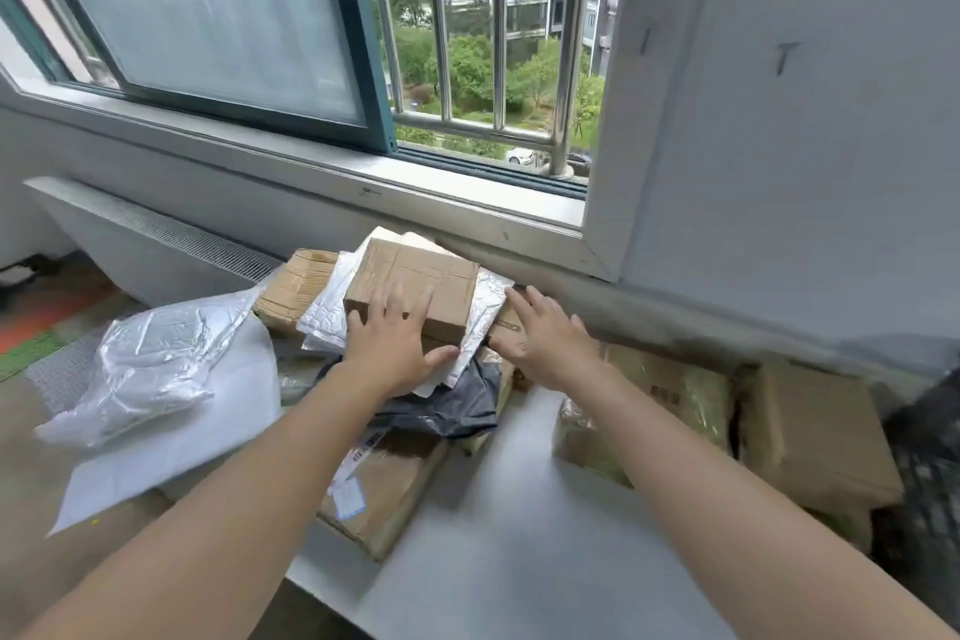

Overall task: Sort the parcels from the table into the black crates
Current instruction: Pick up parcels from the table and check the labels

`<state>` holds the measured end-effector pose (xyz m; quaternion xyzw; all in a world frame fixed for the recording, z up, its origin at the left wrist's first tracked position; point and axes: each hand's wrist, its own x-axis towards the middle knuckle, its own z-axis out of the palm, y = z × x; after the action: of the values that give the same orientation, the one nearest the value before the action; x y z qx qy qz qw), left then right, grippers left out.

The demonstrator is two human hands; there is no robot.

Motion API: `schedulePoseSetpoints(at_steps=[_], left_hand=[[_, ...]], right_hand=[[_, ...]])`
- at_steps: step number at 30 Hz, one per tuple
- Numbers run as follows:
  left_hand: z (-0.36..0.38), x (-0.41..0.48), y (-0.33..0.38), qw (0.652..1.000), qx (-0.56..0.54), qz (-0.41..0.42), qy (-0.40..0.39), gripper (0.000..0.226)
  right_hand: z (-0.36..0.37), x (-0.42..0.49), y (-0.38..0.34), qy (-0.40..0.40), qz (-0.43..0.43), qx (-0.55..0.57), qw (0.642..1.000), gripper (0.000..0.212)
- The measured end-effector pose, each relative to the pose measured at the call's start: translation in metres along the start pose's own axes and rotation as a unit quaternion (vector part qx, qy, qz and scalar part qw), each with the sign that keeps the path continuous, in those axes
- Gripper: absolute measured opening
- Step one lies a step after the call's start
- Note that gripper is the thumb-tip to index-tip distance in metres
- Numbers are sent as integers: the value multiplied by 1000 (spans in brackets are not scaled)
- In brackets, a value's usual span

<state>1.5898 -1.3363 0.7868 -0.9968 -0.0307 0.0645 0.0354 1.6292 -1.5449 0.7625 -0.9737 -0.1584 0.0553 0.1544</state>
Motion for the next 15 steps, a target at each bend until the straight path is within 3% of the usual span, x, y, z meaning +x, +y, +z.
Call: schedulePoseSetpoints(at_steps=[8, 15], left_hand=[[14, 54, -61, 996, -78, -52, 16, 104], [22, 75, -101, 968, -250, -3, -30, 116]], right_hand=[[24, 57, -33, -38, 17, 118, 992, 82], [43, 77, -74, 10, 106, 265, 958, 86]])
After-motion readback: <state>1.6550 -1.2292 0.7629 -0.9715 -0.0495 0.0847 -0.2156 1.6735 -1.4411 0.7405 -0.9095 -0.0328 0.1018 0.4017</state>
